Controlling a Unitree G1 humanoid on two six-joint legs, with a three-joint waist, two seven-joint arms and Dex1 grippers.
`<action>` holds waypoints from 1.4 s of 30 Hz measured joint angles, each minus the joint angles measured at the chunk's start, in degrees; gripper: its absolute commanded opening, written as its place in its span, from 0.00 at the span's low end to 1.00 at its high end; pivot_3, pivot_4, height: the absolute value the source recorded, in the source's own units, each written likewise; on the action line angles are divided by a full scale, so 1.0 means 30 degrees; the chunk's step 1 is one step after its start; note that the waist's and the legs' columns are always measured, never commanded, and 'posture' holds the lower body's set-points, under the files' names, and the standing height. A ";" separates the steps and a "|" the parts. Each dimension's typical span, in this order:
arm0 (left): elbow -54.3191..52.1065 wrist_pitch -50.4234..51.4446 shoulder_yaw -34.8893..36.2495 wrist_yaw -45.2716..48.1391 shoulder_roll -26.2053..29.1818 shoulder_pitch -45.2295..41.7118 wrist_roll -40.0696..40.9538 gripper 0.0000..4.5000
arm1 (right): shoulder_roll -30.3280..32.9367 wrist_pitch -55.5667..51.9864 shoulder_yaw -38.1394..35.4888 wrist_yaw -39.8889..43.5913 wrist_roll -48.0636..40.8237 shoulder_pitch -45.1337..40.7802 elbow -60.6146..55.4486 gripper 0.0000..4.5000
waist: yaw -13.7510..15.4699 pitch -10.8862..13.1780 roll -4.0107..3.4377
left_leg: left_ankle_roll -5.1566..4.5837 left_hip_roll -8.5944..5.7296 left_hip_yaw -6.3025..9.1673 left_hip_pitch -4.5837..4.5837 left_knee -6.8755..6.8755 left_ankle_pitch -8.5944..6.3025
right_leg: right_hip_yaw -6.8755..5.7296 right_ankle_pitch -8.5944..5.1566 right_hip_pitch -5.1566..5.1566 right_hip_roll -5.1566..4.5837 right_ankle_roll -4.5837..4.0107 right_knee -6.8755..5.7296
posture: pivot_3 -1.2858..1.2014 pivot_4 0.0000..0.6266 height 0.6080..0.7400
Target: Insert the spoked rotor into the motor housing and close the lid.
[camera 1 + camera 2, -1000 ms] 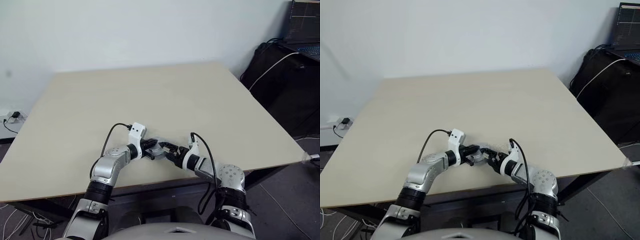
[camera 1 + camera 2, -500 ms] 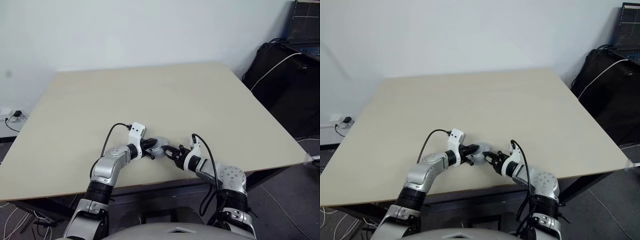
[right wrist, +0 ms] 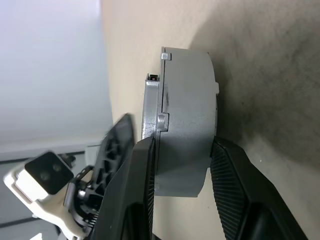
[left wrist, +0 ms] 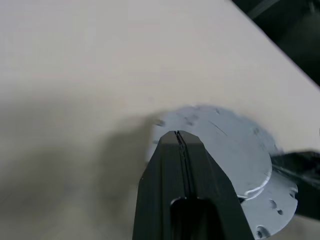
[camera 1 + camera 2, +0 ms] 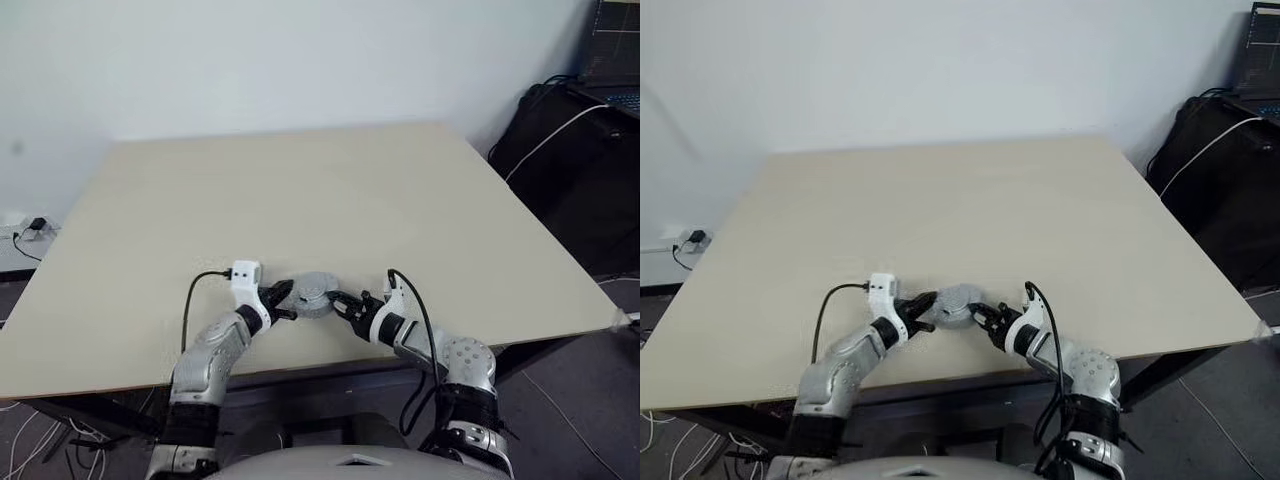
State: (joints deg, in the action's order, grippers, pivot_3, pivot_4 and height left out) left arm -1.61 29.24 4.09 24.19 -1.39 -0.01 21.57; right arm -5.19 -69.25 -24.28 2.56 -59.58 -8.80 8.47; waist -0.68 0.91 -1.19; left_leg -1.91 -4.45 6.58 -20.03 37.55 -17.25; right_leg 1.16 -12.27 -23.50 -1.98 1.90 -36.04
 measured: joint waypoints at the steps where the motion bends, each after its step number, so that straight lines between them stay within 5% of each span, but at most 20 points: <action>1: -0.0393 -0.0048 0.0449 -0.0040 -0.0246 0.0293 0.0557 0.00 | 0.0010 0.0005 -0.0019 0.0043 -0.0111 0.0057 0.0000 0.28 | 0.0015 0.0009 0.0011 | -0.0002 -0.0001 -0.0004 -0.0003 0.0001 -0.0001 | -0.0001 0.0000 -0.0003 -0.0001 0.0001 0.0003 | 0.52 0.00 1.00; 7: -0.1929 0.1118 0.2859 0.0573 -0.0837 0.2896 0.6200 0.00 | 0.0044 0.0404 -0.0154 0.1741 -0.2249 0.0822 -0.0645 0.28 | -0.0031 0.0146 0.0015 | -0.0027 0.0002 -0.0021 -0.0009 0.0006 -0.0015 | -0.0006 -0.0063 -0.0009 0.0001 0.0087 0.0012 | 0.52 0.00 1.00; 14: -0.2708 0.2952 0.2431 0.0129 -0.0753 0.5646 1.0556 0.00 | 0.0076 0.1015 0.0062 0.2425 -0.4183 0.0794 -0.0862 0.28 | -0.0019 0.0204 0.0022 | -0.0033 0.0002 -0.0036 -0.0001 0.0025 -0.0019 | -0.0010 -0.0064 0.0004 0.0001 0.0092 0.0011 | 0.52 0.00 1.00; 18: -0.2374 0.3521 0.2219 -0.0458 -0.0873 0.6270 1.3335 0.19 | 0.0114 0.1204 0.0580 0.2351 -0.4542 0.0696 -0.0863 0.28 | -0.0016 0.0220 0.0012 | -0.0027 0.0011 -0.0035 0.0001 0.0029 -0.0016 | -0.0013 -0.0066 0.0003 0.0004 0.0092 0.0007 | 0.52 0.00 1.00; 29: -0.1529 0.3400 0.1605 -0.0977 -0.0848 0.6142 1.7122 1.00 | 0.0196 0.1194 0.1653 0.1609 -0.4658 0.0460 -0.0829 0.28 | 0.0004 0.0220 0.0012 | -0.0027 0.0005 -0.0055 0.0000 0.0034 -0.0017 | 0.0001 -0.0064 0.0002 0.0004 0.0083 0.0010 | 0.52 0.00 1.00; 42: -0.1092 0.2978 0.0552 -0.0511 -0.0775 0.5631 1.8171 1.00 | 0.0253 -0.0223 0.2644 0.1109 -0.5014 0.0783 -0.0872 0.28 | 0.0000 0.0218 0.0011 | -0.0028 0.0007 -0.0075 0.0001 0.0039 -0.0017 | 0.0018 -0.0012 -0.0003 0.0014 -0.0007 0.0006 | 0.52 0.00 1.00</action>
State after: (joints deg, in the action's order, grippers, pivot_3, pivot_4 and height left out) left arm -4.89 38.18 5.75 22.65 -3.71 16.88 76.08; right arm -4.43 -69.92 -16.34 5.88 -74.62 -6.46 5.85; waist -0.68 1.57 -1.15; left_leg -2.00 -4.43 6.36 -20.03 37.67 -17.30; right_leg 1.22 -12.31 -23.50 -1.94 1.88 -36.02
